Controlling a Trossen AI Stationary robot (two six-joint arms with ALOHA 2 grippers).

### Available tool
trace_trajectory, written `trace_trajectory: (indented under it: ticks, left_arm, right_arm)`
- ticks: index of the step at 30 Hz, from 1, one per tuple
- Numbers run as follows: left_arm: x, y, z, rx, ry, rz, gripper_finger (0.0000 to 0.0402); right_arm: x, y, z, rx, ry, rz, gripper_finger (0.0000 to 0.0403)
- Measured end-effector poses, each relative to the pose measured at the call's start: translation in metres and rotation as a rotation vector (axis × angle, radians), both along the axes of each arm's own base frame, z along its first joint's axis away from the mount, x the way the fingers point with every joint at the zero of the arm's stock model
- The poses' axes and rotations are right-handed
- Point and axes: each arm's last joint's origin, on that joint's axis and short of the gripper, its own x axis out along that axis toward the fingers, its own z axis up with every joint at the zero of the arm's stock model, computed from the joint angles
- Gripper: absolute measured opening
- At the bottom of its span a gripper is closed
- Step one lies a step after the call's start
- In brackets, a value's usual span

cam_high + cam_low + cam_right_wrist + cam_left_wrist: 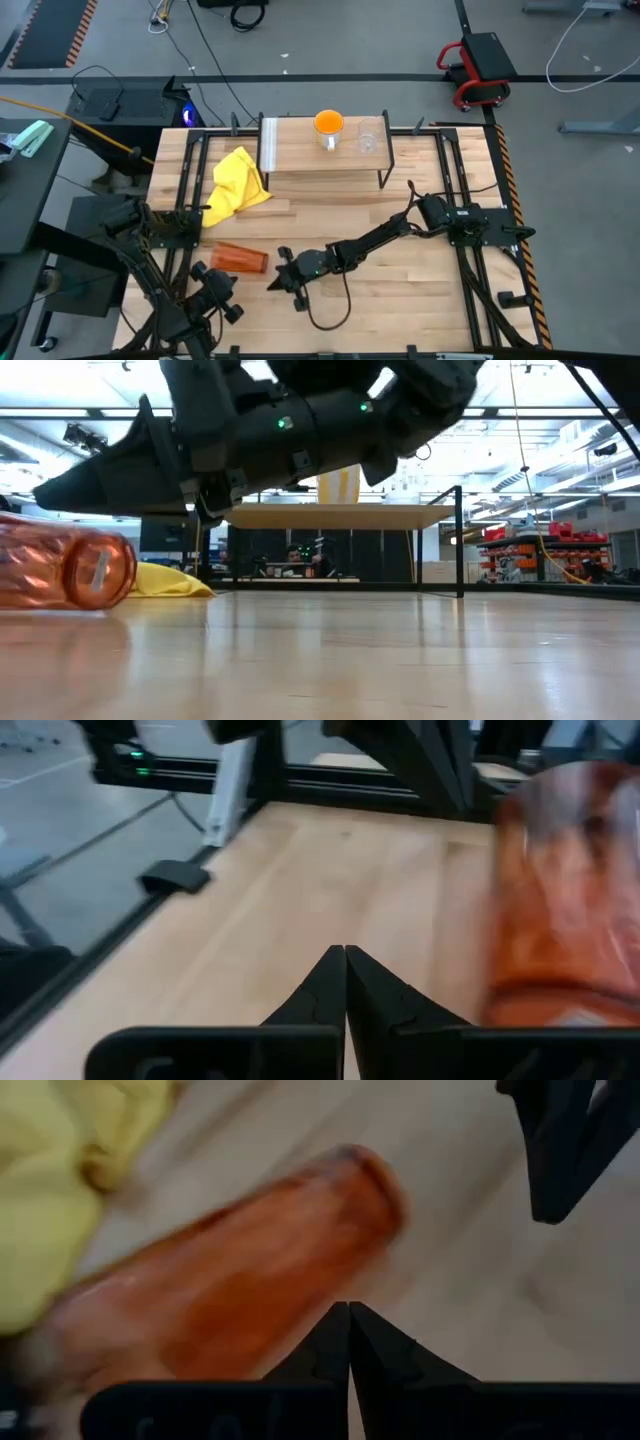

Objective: Stack small to large cups/mugs on shelf
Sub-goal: Put the orange cup on the shelf

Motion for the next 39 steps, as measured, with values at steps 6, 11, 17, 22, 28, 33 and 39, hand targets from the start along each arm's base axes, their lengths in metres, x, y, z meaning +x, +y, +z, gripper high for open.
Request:
trace_trajectory:
  ticks: [6,11,17,22,28,33,39]
  left_arm:
    - [-0.007,0.01,0.003,0.05,0.047,0.106,0.0008]
    - [-0.018,0.013,0.005,0.046,0.133,0.22,0.0016]
    - [-0.035,0.011,0.007,0.04,0.205,0.317,0.004]
    - [-0.044,0.022,-0.01,0.064,0.302,0.388,0.0036]
    - [-0.052,0.038,-0.04,0.051,0.353,0.442,0.0014]
    - [-0.052,0.04,-0.045,0.041,0.334,0.429,0.0009]
    - [-0.046,0.037,-0.046,0.012,0.214,0.336,0.0023]
  right_arm:
    - [0.002,-0.007,0.0,-0.016,0.059,-0.018,0.004]
    - [0.002,-0.009,0.001,-0.006,0.056,-0.024,0.0066]
    - [0.001,-0.005,0.008,-0.008,0.031,-0.013,0.0083]
    - [0.001,-0.007,0.028,-0.027,-0.03,-0.016,0.0075]
    - [-0.001,-0.008,0.036,-0.036,-0.008,-0.019,0.0058]
    - [-0.003,-0.007,0.039,-0.036,0.0,-0.016,0.0048]
    - [-0.001,-0.019,0.035,-0.059,0.043,-0.086,0.0042]
